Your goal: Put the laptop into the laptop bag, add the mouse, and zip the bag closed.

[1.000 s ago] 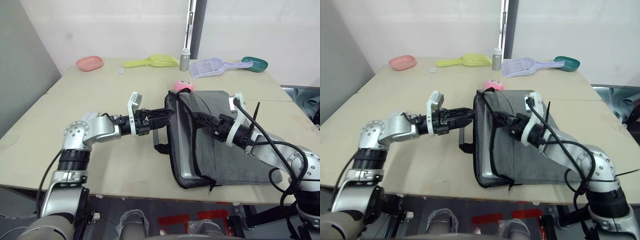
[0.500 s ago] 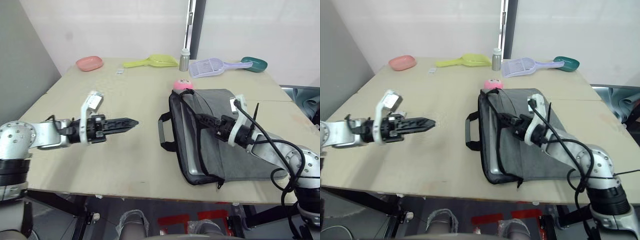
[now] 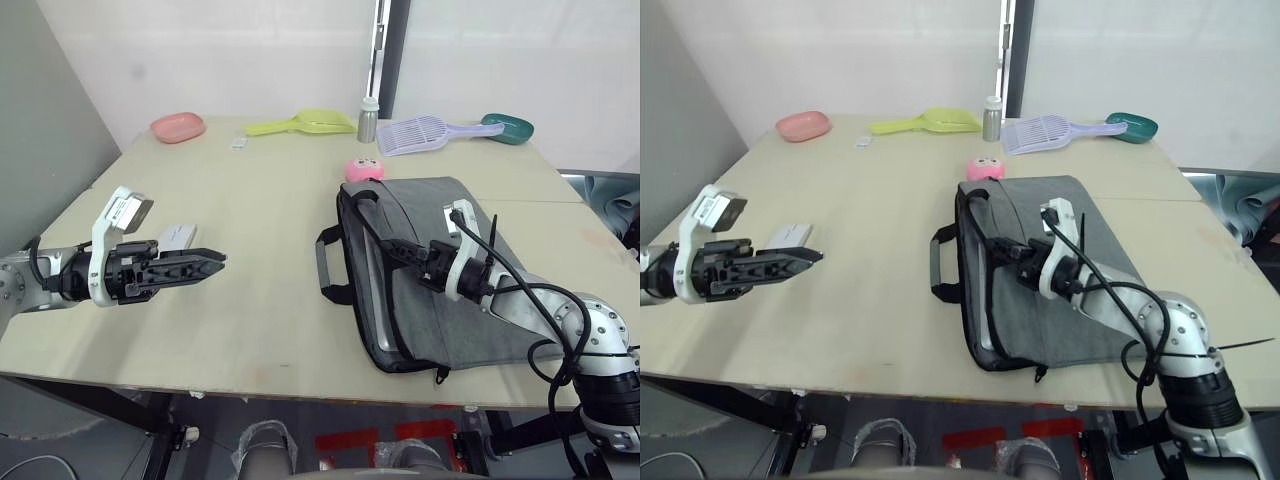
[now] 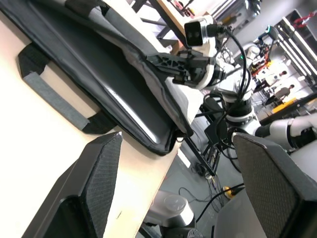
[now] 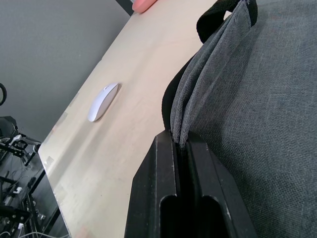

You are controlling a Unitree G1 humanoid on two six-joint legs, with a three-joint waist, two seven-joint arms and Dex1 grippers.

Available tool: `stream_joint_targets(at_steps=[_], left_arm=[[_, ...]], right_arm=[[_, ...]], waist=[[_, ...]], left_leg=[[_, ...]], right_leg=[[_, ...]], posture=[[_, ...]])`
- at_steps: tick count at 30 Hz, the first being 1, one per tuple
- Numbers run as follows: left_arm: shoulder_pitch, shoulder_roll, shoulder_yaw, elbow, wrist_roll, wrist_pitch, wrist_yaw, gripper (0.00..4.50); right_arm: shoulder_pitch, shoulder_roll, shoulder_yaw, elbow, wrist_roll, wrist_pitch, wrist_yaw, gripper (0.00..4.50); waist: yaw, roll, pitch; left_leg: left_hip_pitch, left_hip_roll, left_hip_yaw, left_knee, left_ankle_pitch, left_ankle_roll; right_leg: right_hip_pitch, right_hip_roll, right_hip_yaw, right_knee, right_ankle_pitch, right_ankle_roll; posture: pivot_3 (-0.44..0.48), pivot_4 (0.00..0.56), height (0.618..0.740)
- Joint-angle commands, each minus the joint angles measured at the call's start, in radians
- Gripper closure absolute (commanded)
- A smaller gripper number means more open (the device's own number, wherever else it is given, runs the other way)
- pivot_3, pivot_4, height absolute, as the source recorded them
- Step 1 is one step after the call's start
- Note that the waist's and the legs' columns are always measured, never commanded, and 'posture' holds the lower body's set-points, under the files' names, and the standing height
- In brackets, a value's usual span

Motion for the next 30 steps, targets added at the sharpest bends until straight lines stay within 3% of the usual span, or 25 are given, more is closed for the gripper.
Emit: stream_joint_targets(at_steps=[1,4,9,13,17,20,25,30], left_arm=[[0.020,0.025,0.051,-0.002,0.046,-0.042,-0.047,0.75],[0.035,0.035,0.065,0.014,0.091,-0.072,-0.070,0.75],[0.049,0.084,0.107,0.068,0.171,-0.121,-0.111,0.75],[0.097,0.160,0.131,0.137,0.301,-0.197,-0.131,0.75],[0.172,0.215,0.204,0.246,0.421,-0.306,-0.178,0.75],[0.203,0.232,0.244,0.372,0.497,-0.387,-0.202,0.75],[0.208,0.259,0.271,0.561,0.582,-0.477,-0.240,0.75],[0.186,0.275,0.288,0.720,0.625,-0.532,-0.265,0.75]], right_arm=[[-0.017,-0.017,-0.006,-0.001,0.007,0.041,-0.006,4.15],[-0.032,-0.051,0.009,0.009,-0.007,0.097,-0.029,3.20],[-0.038,-0.244,-0.078,0.003,-0.004,0.177,0.124,1.39],[0.073,-0.501,-0.257,-0.010,-0.100,0.181,0.490,0.04],[0.386,-0.671,-0.493,-0.024,-0.397,0.020,0.937,0.04],[0.538,-0.688,-0.634,0.069,-0.580,-0.112,1.121,0.04],[0.625,-0.665,-0.749,0.191,-0.750,-0.229,1.261,0.04],[0.631,-0.638,-0.860,0.290,-0.827,-0.270,1.311,0.04]], waist=[[0.001,0.000,0.000],[0.001,0.000,0.000],[0.004,0.000,0.000],[0.012,0.000,0.000],[0.025,-0.002,-0.001],[0.024,-0.004,-0.002],[0.016,-0.004,-0.002],[0.012,-0.004,-0.002]], left_leg=[[0.000,0.000,0.000,0.000,0.000,0.000],[0.000,0.000,0.000,0.000,0.000,0.000],[0.000,0.000,0.000,0.000,0.000,0.000],[0.001,0.000,0.001,-0.002,-0.003,0.005],[0.000,0.001,0.001,-0.007,-0.003,0.006],[-0.001,0.001,0.002,-0.009,-0.005,0.007],[0.001,0.001,0.004,-0.007,-0.006,0.008],[0.003,0.002,0.005,-0.006,-0.006,0.009]], right_leg=[[0.000,0.000,0.000,0.000,0.000,0.000],[0.000,0.000,0.000,0.000,0.000,0.000],[0.000,0.000,0.000,0.000,0.000,0.000],[0.000,0.000,0.001,-0.002,-0.001,0.001],[0.000,0.000,0.000,-0.008,-0.003,0.001],[-0.001,0.000,-0.001,-0.010,-0.005,0.001],[0.000,0.000,0.000,-0.006,-0.006,-0.001],[0.000,0.000,0.001,-0.004,-0.007,-0.003]], posture=[[0.000,0.150,0.740],[0.000,0.150,0.740],[0.000,0.150,0.740],[0.000,0.150,0.740],[0.000,0.150,0.740],[0.000,0.150,0.740],[0.000,0.150,0.740],[0.000,0.150,0.740]])
